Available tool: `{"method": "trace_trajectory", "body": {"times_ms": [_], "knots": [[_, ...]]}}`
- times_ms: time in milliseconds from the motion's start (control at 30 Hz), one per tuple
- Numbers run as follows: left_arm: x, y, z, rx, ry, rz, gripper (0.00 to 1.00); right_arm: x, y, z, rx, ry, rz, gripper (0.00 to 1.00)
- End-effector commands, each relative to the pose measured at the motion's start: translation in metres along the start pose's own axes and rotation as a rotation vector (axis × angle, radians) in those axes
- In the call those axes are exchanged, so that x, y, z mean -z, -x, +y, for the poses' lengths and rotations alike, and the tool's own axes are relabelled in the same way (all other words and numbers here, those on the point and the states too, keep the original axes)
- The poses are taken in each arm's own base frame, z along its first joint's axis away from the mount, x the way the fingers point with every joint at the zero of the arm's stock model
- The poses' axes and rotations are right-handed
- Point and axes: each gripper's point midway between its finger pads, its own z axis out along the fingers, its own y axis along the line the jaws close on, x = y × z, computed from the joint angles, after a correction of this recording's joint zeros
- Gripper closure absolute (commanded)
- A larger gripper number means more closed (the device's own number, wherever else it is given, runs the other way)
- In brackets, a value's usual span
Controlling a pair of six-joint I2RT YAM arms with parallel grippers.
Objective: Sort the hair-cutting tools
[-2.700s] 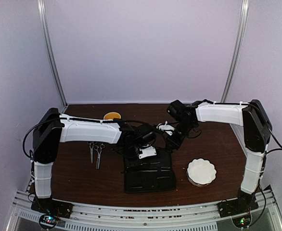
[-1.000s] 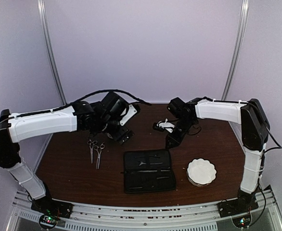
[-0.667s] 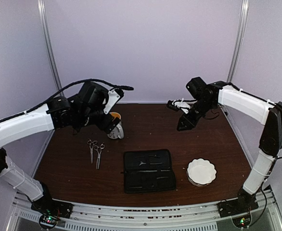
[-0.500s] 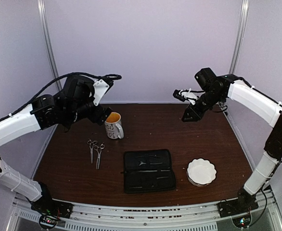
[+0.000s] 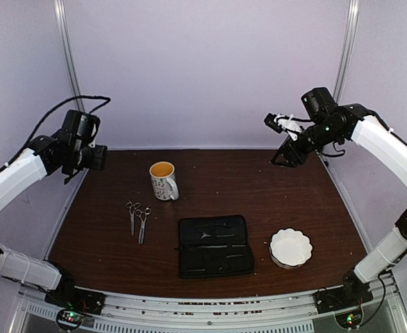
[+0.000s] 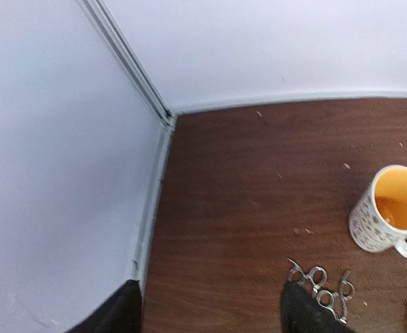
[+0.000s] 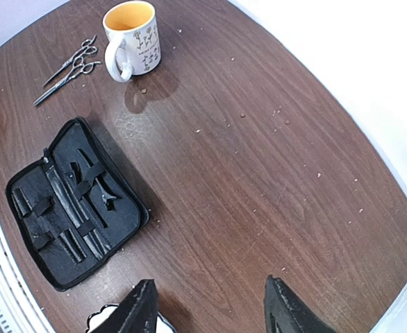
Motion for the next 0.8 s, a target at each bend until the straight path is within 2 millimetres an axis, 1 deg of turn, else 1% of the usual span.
{"method": "trace_trajectory", "body": {"times_ms": [0, 100, 167, 200, 233, 300, 333, 367, 433, 533, 600, 667, 767], "knots": [[-0.019, -0.076, -0.066, 0.011, -0.317, 0.226, 0.45, 0.009, 0.004, 0.008, 0.015, 0.042, -0.023, 0.49], [-0.025, -0.118, -0.095, 0.011, -0.43, 0.364, 0.65, 0.01, 0.002, 0.01, 0.021, 0.038, -0.045, 0.49], [-0.027, -0.147, -0.11, 0.021, -0.482, 0.429, 0.75, 0.006, -0.002, 0.013, 0.023, 0.049, -0.04, 0.5], [-0.028, -0.158, -0.115, 0.021, -0.492, 0.446, 0.79, 0.004, -0.004, 0.014, 0.022, 0.055, -0.036, 0.5], [-0.028, -0.167, -0.117, 0.023, -0.497, 0.456, 0.85, 0.0, -0.007, 0.015, 0.019, 0.064, -0.027, 0.51], [-0.028, -0.178, -0.125, 0.021, -0.525, 0.471, 0.93, -0.005, -0.01, 0.017, 0.013, 0.08, -0.023, 0.51], [-0.029, -0.184, -0.133, 0.021, -0.551, 0.48, 0.97, -0.007, -0.011, 0.018, 0.007, 0.091, -0.022, 0.52], [-0.028, -0.191, -0.14, 0.014, -0.574, 0.5, 0.99, -0.009, -0.01, 0.02, 0.003, 0.103, -0.025, 0.52], [-0.028, -0.208, -0.154, -0.026, -0.59, 0.546, 1.0, -0.012, -0.01, 0.022, -0.004, 0.125, -0.023, 0.52], [-0.029, -0.229, -0.167, -0.119, -0.549, 0.597, 1.0, -0.014, -0.01, 0.022, -0.007, 0.133, -0.018, 0.53], [-0.029, -0.234, -0.175, -0.154, -0.542, 0.612, 1.0, -0.015, -0.011, 0.022, -0.005, 0.132, -0.017, 0.53], [-0.031, -0.237, -0.18, -0.164, -0.537, 0.625, 1.0, -0.015, -0.011, 0.024, -0.003, 0.145, -0.02, 0.54], [-0.033, -0.234, -0.18, -0.177, -0.518, 0.63, 1.0, -0.016, -0.011, 0.028, -0.005, 0.165, -0.023, 0.55]]}}
